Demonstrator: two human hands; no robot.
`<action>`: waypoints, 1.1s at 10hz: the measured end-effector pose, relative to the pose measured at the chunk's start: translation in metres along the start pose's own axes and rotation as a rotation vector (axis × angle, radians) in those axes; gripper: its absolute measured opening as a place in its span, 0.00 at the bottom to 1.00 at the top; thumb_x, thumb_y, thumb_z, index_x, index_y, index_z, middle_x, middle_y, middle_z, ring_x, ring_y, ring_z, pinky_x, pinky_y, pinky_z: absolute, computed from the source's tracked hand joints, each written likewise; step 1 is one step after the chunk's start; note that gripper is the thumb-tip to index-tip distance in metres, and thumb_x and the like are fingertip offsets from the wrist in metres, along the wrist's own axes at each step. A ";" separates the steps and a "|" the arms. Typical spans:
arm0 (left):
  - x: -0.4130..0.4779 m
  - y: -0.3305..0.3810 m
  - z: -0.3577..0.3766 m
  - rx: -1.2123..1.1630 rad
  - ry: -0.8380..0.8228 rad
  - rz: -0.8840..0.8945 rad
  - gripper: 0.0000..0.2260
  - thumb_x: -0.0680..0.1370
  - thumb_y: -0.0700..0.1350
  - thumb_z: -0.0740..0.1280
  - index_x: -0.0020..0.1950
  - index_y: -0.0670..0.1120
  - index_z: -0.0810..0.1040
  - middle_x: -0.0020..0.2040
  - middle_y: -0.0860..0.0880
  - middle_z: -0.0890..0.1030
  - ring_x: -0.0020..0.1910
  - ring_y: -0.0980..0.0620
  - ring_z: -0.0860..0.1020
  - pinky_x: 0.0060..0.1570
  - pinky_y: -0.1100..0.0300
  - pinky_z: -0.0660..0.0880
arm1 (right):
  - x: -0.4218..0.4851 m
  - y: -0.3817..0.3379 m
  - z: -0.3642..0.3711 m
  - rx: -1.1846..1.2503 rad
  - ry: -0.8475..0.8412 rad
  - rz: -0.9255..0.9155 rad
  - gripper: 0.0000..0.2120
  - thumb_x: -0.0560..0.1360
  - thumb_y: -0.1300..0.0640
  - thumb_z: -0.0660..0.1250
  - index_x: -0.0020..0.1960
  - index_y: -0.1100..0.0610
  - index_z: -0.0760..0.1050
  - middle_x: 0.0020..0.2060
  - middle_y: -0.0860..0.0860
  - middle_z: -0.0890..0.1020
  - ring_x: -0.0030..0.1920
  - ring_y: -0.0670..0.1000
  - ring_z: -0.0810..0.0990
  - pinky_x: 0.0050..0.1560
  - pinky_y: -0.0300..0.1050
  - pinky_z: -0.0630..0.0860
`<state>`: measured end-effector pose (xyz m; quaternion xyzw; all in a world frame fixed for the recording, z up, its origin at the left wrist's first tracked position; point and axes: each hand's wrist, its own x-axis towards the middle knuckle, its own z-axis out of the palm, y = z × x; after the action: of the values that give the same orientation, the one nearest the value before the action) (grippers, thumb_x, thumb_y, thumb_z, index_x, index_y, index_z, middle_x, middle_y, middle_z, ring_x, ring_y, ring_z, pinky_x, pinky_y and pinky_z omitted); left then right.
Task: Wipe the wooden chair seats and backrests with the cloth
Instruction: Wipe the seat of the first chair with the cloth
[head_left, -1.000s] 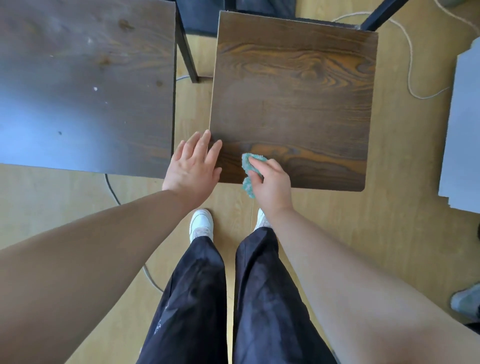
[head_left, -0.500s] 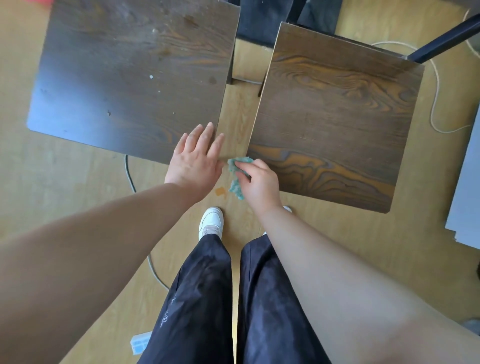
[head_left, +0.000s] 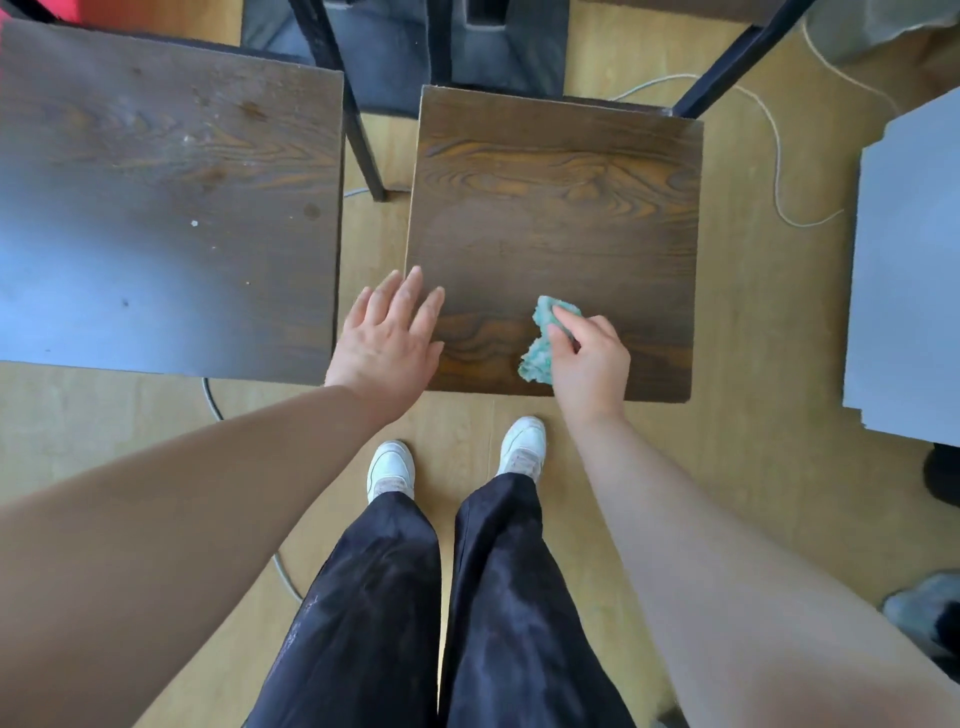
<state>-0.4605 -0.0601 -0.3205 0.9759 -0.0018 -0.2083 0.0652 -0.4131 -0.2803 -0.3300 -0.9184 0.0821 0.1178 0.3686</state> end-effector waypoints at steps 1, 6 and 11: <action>0.024 0.041 -0.007 0.008 0.001 0.058 0.26 0.84 0.53 0.52 0.81 0.48 0.52 0.81 0.44 0.50 0.79 0.43 0.48 0.77 0.46 0.50 | 0.027 0.028 -0.040 -0.029 0.089 0.034 0.12 0.78 0.60 0.67 0.60 0.56 0.81 0.47 0.50 0.78 0.45 0.45 0.75 0.43 0.21 0.65; 0.088 0.138 -0.007 0.052 -0.026 0.136 0.27 0.83 0.53 0.57 0.80 0.47 0.56 0.81 0.44 0.54 0.79 0.43 0.52 0.77 0.46 0.51 | 0.072 0.124 -0.096 -0.048 0.031 0.203 0.14 0.79 0.58 0.65 0.63 0.53 0.79 0.54 0.50 0.79 0.49 0.44 0.74 0.47 0.24 0.64; 0.049 0.077 0.003 0.046 -0.036 0.018 0.26 0.84 0.53 0.54 0.80 0.47 0.55 0.80 0.43 0.54 0.79 0.43 0.51 0.77 0.45 0.52 | 0.062 0.084 -0.055 -0.079 -0.057 0.117 0.16 0.80 0.58 0.65 0.67 0.53 0.76 0.56 0.51 0.78 0.56 0.50 0.78 0.57 0.43 0.78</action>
<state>-0.4152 -0.1385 -0.3328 0.9732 -0.0166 -0.2250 0.0445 -0.3648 -0.3832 -0.3638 -0.9222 0.1207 0.1683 0.3266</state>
